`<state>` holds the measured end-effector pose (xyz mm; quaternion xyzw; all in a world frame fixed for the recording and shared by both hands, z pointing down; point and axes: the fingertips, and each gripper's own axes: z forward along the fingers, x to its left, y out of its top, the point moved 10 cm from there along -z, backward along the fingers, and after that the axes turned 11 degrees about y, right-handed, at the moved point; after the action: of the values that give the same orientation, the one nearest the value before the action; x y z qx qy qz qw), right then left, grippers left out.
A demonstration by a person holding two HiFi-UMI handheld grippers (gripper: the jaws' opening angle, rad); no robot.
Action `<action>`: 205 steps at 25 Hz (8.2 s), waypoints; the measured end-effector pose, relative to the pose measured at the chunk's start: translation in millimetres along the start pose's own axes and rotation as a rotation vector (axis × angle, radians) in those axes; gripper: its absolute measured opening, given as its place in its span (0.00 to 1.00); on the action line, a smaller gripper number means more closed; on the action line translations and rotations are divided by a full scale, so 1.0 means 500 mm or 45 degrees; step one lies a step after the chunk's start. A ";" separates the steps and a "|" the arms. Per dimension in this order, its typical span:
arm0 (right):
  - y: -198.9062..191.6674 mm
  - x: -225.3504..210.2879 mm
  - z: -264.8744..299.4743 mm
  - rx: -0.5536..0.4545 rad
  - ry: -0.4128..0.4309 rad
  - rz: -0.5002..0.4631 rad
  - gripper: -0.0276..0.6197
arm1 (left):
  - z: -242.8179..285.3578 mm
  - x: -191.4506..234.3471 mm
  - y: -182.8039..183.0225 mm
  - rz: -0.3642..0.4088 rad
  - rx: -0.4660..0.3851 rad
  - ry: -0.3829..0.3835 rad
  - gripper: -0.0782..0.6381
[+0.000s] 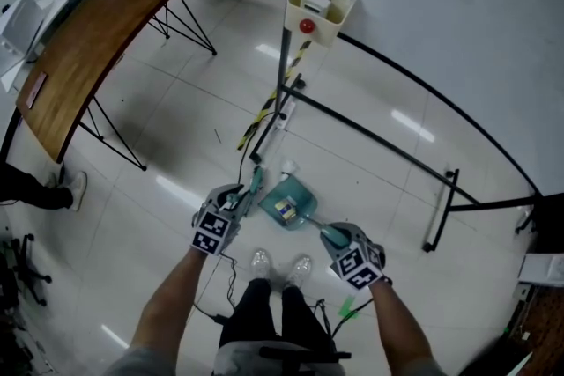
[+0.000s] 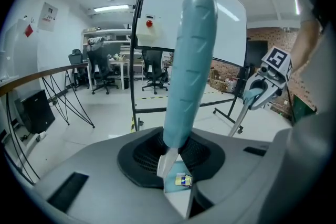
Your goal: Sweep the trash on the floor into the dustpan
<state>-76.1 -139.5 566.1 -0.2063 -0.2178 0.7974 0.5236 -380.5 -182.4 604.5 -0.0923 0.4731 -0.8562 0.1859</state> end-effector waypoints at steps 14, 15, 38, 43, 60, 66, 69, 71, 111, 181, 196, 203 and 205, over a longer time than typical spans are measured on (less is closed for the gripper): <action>-0.041 -0.003 -0.023 -0.014 -0.026 -0.018 0.18 | -0.018 -0.088 0.044 -0.092 -0.035 -0.163 0.21; -0.046 -0.004 -0.026 -0.013 -0.034 -0.018 0.18 | -0.020 -0.088 0.055 -0.089 -0.048 -0.158 0.21; -0.100 -0.086 -0.127 -0.065 -0.193 0.133 0.18 | 0.079 -0.047 0.189 0.135 -0.068 -0.125 0.20; -0.061 -0.116 -0.104 -0.047 -0.239 0.183 0.18 | 0.129 0.012 0.228 0.162 -0.095 -0.172 0.20; -0.009 -0.154 -0.050 -0.044 -0.224 0.247 0.18 | 0.280 -0.027 0.213 0.157 -0.037 -0.328 0.21; -0.031 -0.153 -0.059 -0.065 -0.221 0.270 0.18 | 0.267 -0.104 0.208 0.132 0.003 -0.439 0.21; -0.046 -0.149 -0.063 -0.089 -0.215 0.277 0.18 | 0.251 -0.143 0.205 0.134 0.029 -0.533 0.22; -0.059 -0.144 -0.064 -0.103 -0.215 0.277 0.18 | 0.242 -0.155 0.207 0.147 0.037 -0.565 0.22; -0.347 -0.083 -0.200 -0.252 -0.616 0.756 0.20 | 0.149 -0.387 0.373 0.292 -0.110 -0.609 0.20; -0.037 0.105 -0.447 -0.741 -0.912 0.829 0.04 | -0.035 -0.316 0.505 0.359 -0.311 -0.756 0.20; -0.320 -0.019 -0.320 -0.474 -0.659 1.124 0.33 | 0.105 -0.486 0.503 0.457 -0.208 -0.795 0.20; -0.331 -0.041 -0.292 -0.384 -0.537 1.068 0.35 | 0.153 -0.595 0.516 0.498 -0.220 -0.896 0.20; -0.333 -0.041 -0.280 -0.352 -0.523 1.082 0.34 | 0.166 -0.619 0.515 0.500 -0.214 -0.931 0.20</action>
<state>133.4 -80.5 547.2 -0.1828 -0.3169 0.9283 0.0659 -10.5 -245.6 437.2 -0.3128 0.4528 -0.6740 0.4928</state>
